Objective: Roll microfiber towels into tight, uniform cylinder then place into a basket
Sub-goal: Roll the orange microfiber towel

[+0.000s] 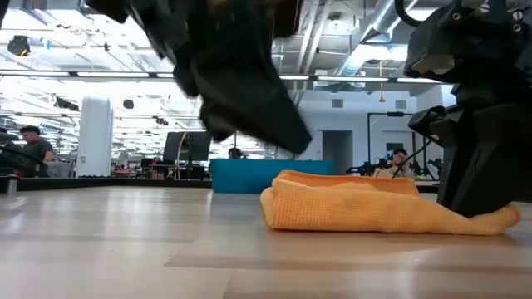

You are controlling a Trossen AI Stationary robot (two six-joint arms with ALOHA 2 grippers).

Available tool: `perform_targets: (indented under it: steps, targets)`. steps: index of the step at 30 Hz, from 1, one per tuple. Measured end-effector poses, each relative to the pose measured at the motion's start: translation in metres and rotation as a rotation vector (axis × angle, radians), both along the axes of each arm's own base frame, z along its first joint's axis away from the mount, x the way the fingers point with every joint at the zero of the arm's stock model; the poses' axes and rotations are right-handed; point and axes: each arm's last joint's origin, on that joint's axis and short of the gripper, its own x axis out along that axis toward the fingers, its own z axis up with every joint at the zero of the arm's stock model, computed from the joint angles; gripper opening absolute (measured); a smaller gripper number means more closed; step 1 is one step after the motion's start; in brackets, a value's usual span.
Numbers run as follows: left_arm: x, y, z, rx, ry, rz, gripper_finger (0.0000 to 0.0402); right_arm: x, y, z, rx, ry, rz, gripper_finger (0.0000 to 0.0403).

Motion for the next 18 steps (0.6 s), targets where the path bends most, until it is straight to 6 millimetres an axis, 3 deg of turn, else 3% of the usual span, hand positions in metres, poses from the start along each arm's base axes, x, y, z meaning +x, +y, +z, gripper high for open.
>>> perform_targets:
  steps: [5,9,18]
  targets:
    - [0.002,-0.017,0.004,0.146,-0.156,-0.178,0.0061,0.0,0.0,0.0,0.002,0.001,0.001,0.0079]
    - [0.006,-0.023,-0.012,0.221,-0.185,-0.252,0.0061,0.0,0.0,0.0,0.004,0.002,0.003,0.0079]
    - [0.017,0.002,-0.028,0.176,-0.109,-0.11,0.0061,0.0,0.0,0.0,0.006,0.002,0.003,0.0079]
